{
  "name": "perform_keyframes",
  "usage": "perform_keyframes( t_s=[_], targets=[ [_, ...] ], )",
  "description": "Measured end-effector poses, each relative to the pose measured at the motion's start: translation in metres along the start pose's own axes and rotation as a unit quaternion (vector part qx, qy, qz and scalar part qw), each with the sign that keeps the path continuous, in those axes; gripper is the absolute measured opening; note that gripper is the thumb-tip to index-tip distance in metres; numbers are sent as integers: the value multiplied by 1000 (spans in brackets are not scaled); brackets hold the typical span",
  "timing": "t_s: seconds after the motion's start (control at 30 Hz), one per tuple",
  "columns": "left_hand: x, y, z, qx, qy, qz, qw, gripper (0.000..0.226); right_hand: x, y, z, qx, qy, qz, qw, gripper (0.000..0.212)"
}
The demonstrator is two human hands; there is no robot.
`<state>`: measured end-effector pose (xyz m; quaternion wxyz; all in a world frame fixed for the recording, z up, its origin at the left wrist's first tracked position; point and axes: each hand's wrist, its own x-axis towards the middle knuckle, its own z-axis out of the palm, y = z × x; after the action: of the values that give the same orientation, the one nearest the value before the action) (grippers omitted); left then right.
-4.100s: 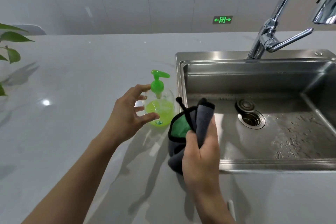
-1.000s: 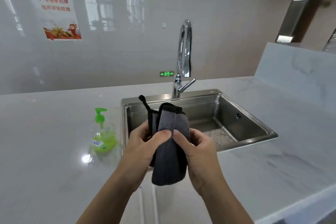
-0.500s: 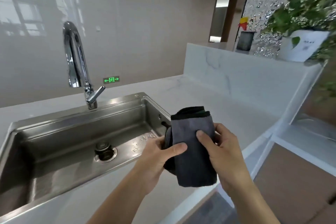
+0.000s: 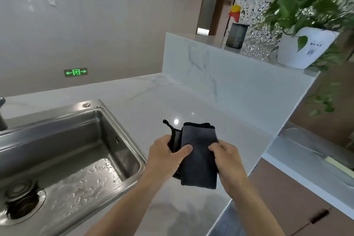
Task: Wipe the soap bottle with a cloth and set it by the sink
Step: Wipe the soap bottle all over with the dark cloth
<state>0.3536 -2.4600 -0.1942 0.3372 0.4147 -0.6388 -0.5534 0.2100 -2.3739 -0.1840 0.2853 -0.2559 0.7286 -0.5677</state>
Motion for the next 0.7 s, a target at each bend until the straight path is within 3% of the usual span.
perform_keyframes(
  t_s=[0.3, 0.7],
  targets=[
    [86, -35, 19, 118, 51, -31, 991, 19, 102, 25, 18, -117, -4, -1, 993, 17],
    [91, -59, 37, 258, 124, -53, 957, 19, 147, 53, 25, -259, -68, -46, 962, 23]
  ],
)
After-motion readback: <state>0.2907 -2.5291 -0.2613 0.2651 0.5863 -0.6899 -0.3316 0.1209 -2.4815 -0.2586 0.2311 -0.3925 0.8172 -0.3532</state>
